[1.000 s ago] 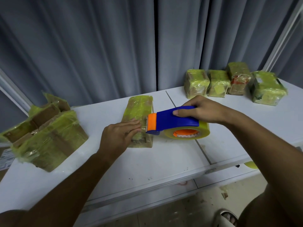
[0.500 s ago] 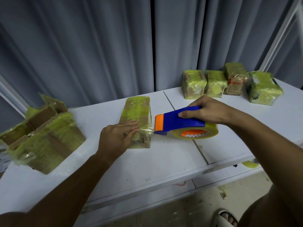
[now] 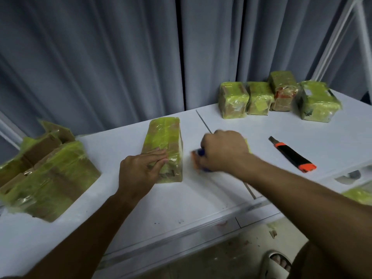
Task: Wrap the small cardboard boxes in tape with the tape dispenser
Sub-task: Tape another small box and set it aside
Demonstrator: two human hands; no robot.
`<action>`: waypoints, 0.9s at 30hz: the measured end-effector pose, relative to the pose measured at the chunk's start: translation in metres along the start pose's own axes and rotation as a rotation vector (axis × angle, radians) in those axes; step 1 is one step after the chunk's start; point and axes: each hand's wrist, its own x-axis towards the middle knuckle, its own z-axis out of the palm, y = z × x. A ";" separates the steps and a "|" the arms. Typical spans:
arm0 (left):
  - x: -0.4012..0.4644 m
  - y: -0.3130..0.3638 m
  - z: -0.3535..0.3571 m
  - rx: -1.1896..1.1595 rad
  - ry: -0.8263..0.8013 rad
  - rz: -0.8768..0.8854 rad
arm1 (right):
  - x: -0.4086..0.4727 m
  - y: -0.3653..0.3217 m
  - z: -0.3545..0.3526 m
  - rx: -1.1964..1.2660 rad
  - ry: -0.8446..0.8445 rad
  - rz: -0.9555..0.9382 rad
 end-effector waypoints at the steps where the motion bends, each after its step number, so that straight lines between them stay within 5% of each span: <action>1: 0.001 -0.001 0.000 0.003 -0.001 -0.009 | 0.004 -0.003 -0.004 0.059 0.007 0.029; 19: 0.012 0.024 0.036 0.141 -0.090 -0.329 | 0.017 -0.005 -0.003 0.182 0.051 0.090; 27: 0.013 0.020 0.037 0.166 -0.085 -0.294 | 0.010 0.000 -0.004 0.245 0.010 0.121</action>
